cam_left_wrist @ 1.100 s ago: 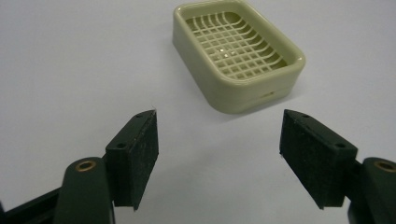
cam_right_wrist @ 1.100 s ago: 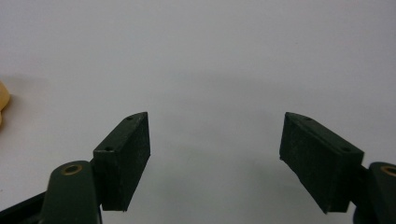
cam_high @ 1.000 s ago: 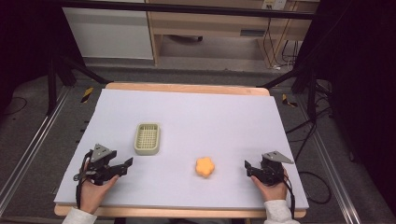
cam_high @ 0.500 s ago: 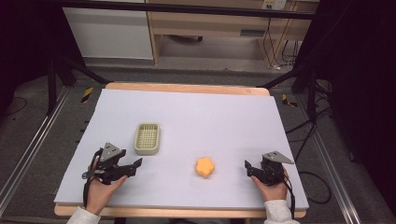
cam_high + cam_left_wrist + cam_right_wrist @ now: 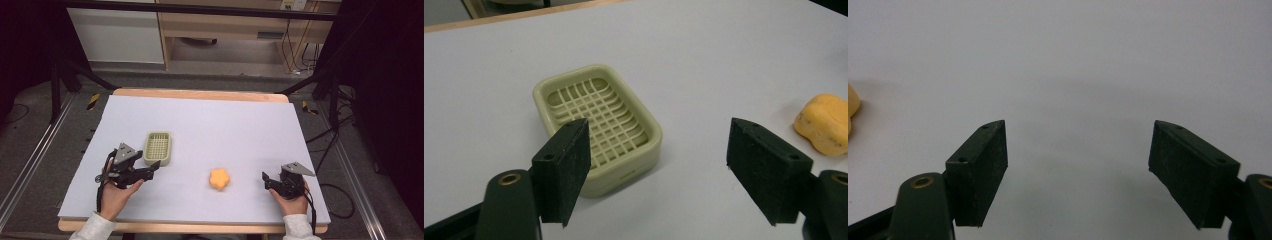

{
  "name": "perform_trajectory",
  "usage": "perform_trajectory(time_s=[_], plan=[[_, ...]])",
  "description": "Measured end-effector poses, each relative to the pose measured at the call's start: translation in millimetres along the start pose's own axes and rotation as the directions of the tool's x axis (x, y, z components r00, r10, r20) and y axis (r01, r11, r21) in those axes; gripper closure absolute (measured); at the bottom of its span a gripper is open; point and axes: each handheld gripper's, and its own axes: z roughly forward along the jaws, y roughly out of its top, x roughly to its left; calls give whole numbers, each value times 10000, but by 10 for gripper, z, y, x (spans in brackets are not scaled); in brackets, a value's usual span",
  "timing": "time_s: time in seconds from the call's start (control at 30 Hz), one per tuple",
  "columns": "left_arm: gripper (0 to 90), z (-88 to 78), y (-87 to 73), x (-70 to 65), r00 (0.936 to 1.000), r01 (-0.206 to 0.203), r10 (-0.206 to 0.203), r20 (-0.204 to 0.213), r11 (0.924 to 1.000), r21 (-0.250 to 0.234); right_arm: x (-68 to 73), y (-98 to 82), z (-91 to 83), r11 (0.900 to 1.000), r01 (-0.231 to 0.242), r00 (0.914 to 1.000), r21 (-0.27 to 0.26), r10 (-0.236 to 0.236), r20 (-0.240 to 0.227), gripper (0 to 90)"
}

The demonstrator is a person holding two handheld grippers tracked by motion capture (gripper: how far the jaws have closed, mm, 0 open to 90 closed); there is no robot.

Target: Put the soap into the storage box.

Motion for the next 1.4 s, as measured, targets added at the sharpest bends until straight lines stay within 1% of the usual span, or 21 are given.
perform_trajectory(time_s=[0.1,0.17,0.3,0.33,0.4,0.53,0.6,0.67,0.7,0.77,0.87,1.0,1.03,1.1,1.13,1.27,1.3,1.37,1.4], plan=[[256,41,46,-32,9999,-69,69,75,9999,76,2,1,-6,10000,-31,10000,-24,31,-26,232],[256,79,84,-68,9998,-35,34,190,10000,54,0,-1,-2,10000,-10,10000,-22,10,2,230],[256,131,134,-120,9996,-120,118,257,9999,53,-4,2,4,10000,-20,10000,-42,20,-33,220],[255,163,164,-160,9994,-156,155,309,9999,38,-6,1,2,10000,-11,10000,-52,11,-6,219],[254,196,195,-209,9989,-281,279,376,9996,62,-7,0,1,10000,-8,10000,-61,8,-4,218],[253,253,248,-293,9977,-390,388,552,9992,16,-8,-2,-3,10000,18,10000,-78,-19,-3,214],[253,291,272,-340,9969,-325,330,710,9994,-77,-11,-4,-1,10000,4,10000,-66,-4,-5,209],[252,325,293,-388,9961,-458,453,760,9989,44,-13,-7,-13,10000,-43,10000,-84,43,-4,207],[250,325,293,-388,9961,-458,453,760,9989,44,-18,-9,-20,9999,-46,10000,-139,47,6,207],[249,357,315,-451,9948,-580,570,840,9983,94,-27,-10,-30,9996,-207,9998,-191,206,-45,204],[249,397,334,-512,9928,-693,672,996,9974,180,-36,-14,-27,9997,-158,9999,-195,158,25,202],[249,444,351,-585,9901,-932,897,1080,9953,278,-33,-16,-23,9998,-106,9999,-185,106,12,199],[246,451,358,-597,9886,-1058,1014,1111,9938,343,-35,-15,-22,9997,-95,10000,-203,95,12,198],[244,475,368,-628,9882,-1017,971,1186,9942,337,-36,-14,-18,9997,-164,9999,-200,164,0,197],[244,481,374,-638,9870,-1105,1050,1219,9931,392,-37,-13,-17,9997,-165,9999,-197,165,10,197],[240,524,386,-696,9834,-1215,1132,1419,9913,514,-34,-14,-15,9997,-166,9999,-174,166,-4,194],[240,524,386,-696,9834,-1215,1132,1419,9913,514,-33,-14,-12,9997,-180,9998,-159,180,-7,194],[239,551,385,-744,9797,-1355,1234,1581,9884,682,-31,-14,-10,9998,-151,9999,-152,152,20,195],[237,551,385,-744,9797,-1355,1234,1581,9884,682,-31,-14,-10,9998,-151,9999,-152,152,20,195]])
